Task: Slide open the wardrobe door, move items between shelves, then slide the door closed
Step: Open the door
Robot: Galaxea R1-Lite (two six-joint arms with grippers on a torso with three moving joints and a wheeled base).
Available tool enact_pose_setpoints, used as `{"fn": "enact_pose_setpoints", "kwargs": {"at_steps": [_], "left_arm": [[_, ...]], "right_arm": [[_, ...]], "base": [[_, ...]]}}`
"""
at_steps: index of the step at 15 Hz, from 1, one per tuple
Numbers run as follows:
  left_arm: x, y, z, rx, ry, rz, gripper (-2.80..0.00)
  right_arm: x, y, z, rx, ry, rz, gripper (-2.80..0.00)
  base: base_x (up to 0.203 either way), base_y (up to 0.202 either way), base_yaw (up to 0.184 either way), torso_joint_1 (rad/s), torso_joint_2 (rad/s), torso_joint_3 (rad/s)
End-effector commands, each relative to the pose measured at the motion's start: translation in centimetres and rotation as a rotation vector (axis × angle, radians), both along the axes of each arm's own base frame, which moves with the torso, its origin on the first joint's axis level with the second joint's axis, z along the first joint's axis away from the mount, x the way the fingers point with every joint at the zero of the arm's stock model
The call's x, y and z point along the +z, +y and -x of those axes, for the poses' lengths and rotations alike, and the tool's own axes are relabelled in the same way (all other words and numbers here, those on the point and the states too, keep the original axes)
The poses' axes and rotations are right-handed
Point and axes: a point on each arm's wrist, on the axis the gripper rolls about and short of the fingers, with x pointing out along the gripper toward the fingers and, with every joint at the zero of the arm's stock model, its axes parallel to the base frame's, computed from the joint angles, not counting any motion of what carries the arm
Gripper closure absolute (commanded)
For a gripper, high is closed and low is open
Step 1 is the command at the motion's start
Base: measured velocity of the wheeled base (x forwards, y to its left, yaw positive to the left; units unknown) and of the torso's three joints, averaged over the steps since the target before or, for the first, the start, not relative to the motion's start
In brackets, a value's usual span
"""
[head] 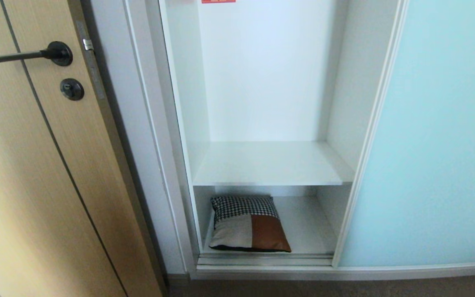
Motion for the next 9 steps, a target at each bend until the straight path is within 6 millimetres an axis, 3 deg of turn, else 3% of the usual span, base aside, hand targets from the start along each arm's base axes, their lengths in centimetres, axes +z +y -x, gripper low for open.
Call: {"fn": "enact_pose_setpoints", "kwargs": {"at_steps": [1, 9], "left_arm": [[0.03, 0.0, -0.01, 0.001, 0.0, 0.009, 0.0], [-0.02, 0.0, -0.02, 0.001, 0.001, 0.005, 0.0]], "right_arm": [[-0.05, 0.0, -0.01, 0.0, 0.002, 0.0, 0.0], [-0.03, 0.0, -0.01, 0.0, 0.0, 0.0, 0.0]], "base": [[0.0, 0.0, 0.0, 0.0, 0.0, 0.0], [0.0, 0.0, 0.0, 0.0, 0.0, 0.0]]}}
